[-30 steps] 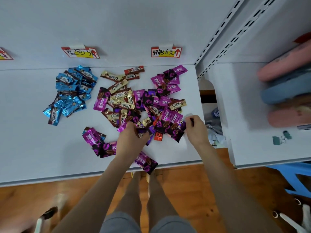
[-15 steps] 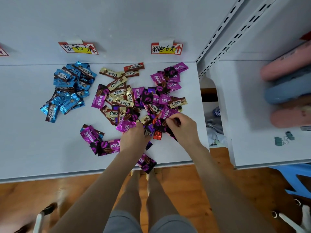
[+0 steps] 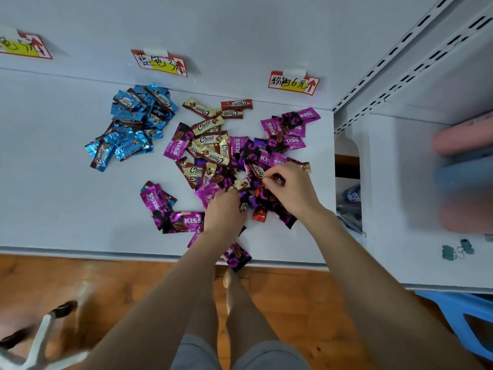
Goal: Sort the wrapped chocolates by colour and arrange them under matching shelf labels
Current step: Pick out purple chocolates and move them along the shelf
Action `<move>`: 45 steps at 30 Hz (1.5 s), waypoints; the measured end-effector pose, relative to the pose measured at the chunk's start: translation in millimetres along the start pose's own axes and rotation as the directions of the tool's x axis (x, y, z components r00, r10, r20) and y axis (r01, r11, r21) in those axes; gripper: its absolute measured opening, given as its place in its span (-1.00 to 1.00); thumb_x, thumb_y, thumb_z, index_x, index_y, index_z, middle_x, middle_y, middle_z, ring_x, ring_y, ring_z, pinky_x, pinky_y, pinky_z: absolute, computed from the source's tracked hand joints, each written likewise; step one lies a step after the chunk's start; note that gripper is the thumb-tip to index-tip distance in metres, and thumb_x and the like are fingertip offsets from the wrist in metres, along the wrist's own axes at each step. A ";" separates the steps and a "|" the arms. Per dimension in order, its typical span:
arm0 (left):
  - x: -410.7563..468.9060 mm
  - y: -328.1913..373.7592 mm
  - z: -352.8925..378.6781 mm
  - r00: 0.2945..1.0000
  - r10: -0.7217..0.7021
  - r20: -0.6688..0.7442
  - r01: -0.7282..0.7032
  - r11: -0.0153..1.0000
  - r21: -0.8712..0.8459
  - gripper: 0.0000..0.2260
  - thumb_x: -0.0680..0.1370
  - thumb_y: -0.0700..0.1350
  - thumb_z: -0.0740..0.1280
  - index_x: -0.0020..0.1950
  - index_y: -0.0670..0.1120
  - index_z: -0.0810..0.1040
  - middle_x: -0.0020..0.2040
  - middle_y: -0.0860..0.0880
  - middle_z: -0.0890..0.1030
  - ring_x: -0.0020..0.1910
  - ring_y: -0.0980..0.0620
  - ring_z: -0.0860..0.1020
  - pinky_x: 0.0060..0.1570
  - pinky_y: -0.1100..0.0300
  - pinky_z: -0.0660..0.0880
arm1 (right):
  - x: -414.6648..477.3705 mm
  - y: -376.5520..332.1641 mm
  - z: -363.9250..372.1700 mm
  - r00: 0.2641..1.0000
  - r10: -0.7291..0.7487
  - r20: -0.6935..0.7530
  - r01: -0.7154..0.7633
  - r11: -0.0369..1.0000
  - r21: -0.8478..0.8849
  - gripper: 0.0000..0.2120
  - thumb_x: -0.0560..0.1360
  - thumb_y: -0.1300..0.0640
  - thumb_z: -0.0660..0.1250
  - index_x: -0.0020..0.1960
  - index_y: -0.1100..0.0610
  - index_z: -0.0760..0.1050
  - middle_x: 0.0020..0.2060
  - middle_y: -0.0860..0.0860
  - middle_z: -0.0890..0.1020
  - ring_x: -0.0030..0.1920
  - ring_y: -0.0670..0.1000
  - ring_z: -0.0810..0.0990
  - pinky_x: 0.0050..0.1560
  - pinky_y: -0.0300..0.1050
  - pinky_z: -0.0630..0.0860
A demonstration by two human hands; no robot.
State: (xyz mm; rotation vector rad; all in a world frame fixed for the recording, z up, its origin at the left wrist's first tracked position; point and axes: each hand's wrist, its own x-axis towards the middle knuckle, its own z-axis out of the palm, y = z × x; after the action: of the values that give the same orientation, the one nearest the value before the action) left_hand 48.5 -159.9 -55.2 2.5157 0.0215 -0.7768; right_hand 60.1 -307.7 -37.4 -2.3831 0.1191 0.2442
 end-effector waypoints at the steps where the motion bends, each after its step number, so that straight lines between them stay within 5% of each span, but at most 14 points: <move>1: -1.2 -1.3 -0.6 1.000 0.000 -0.011 0.000 1.000 -0.022 -0.89 0.51 -0.20 0.32 -0.09 -0.17 0.39 -0.09 -0.12 0.46 -0.19 -0.05 0.42 -0.20 0.15 0.41 | 1.3 -1.5 0.6 0.999 -0.011 0.036 0.011 1.000 -0.015 -0.83 0.47 0.18 0.35 0.05 0.18 0.58 -0.06 0.08 0.56 -0.08 0.00 0.52 -0.07 -0.20 0.42; 9: -20.2 -26.8 -32.8 0.972 0.006 -0.235 -0.093 0.928 -0.360 -0.92 0.52 -0.20 0.32 -0.01 -0.17 0.48 -0.29 0.04 0.47 -0.33 0.04 0.46 -0.44 0.38 0.37 | 4.7 -9.4 15.3 0.882 0.040 0.469 0.160 0.912 -0.379 -0.60 0.41 0.10 0.41 0.23 0.10 0.45 0.19 0.06 0.38 0.06 0.08 0.49 -0.10 -0.11 0.39; 14: -25.5 -42.5 -43.7 0.955 -0.074 -0.287 -0.059 0.901 -0.430 -0.81 0.49 -0.10 0.39 -0.25 -0.12 0.43 -0.43 0.04 0.43 -0.47 0.10 0.36 -0.51 0.39 0.27 | 1.3 -11.1 17.3 0.911 0.008 0.412 0.164 0.910 -0.381 -0.85 0.50 0.10 0.31 0.01 0.14 0.54 0.08 0.06 0.43 -0.06 0.07 0.52 -0.17 -0.11 0.40; 19: -20.1 -35.0 -38.9 0.974 0.000 -0.227 -0.088 0.921 -0.379 -0.92 0.54 -0.20 0.29 -0.08 -0.15 0.39 -0.35 0.01 0.44 -0.41 0.12 0.39 -0.46 0.42 0.35 | 0.8 -9.3 12.2 0.886 0.062 0.459 0.136 0.913 -0.386 -0.71 0.42 0.04 0.41 0.08 0.14 0.50 0.09 0.04 0.40 -0.02 0.06 0.50 -0.14 -0.13 0.37; 24: -5.0 -18.5 -30.6 0.988 0.104 -0.118 -0.124 0.976 -0.179 -0.88 0.58 -0.21 0.21 -0.08 -0.25 0.46 -0.26 -0.16 0.49 -0.28 -0.09 0.43 -0.34 0.16 0.33 | -0.9 -6.1 12.9 0.875 0.099 0.475 0.166 0.859 -0.484 -0.74 0.44 0.08 0.39 0.09 0.13 0.48 0.11 0.06 0.39 -0.02 0.12 0.51 -0.16 -0.10 0.37; 27: 2.4 -12.7 -24.9 0.993 0.092 -0.071 -0.091 0.996 0.006 -0.82 0.57 -0.11 0.25 -0.13 -0.22 0.43 -0.30 -0.08 0.44 -0.26 -0.09 0.43 -0.34 0.13 0.32 | -4.8 -2.4 10.8 0.892 0.082 0.445 0.150 0.875 -0.461 -0.77 0.47 0.04 0.35 0.03 0.15 0.49 0.08 0.05 0.39 -0.04 0.13 0.51 -0.17 -0.13 0.33; 34: 14.3 0.2 -14.5 0.999 0.036 -0.007 -0.035 0.989 0.146 -0.76 0.53 -0.11 0.34 0.09 -0.22 0.42 0.08 -0.17 0.46 -0.02 -0.17 0.51 -0.15 0.11 0.37 | -15.6 -0.4 4.7 0.867 0.110 0.485 0.150 0.872 -0.466 -0.74 0.46 0.07 0.36 0.09 0.16 0.47 0.16 0.07 0.37 0.02 0.14 0.51 -0.01 -0.01 0.50; 40: 22.2 -6.5 -25.5 1.000 0.026 0.000 -0.026 0.999 0.035 -0.74 0.48 -0.10 0.39 -0.25 -0.12 0.32 -0.27 -0.04 0.41 -0.31 0.01 0.37 -0.40 0.19 0.24 | -20.7 -4.9 4.8 0.861 0.102 0.498 0.190 0.844 -0.502 -0.79 0.54 0.07 0.22 0.11 0.16 0.47 0.13 0.07 0.40 -0.03 0.10 0.53 -0.04 -0.01 0.51; 45: 24.0 -14.6 -42.1 0.997 0.029 -0.066 -0.046 0.960 -0.277 -0.80 0.45 -0.12 0.43 -0.19 -0.18 0.45 -0.30 -0.04 0.48 -0.31 -0.01 0.44 -0.35 0.17 0.32 | -22.3 0.5 -0.1 0.850 0.131 0.510 0.156 0.862 -0.482 -0.63 0.46 0.09 0.34 0.23 0.12 0.38 0.20 0.02 0.37 0.01 0.07 0.52 -0.06 -0.08 0.44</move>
State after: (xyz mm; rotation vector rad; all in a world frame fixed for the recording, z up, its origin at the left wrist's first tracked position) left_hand 88.3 -130.4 -44.8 2.2642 0.0972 -0.6332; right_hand 38.2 -307.7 -32.9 -2.7279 -0.2585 1.0328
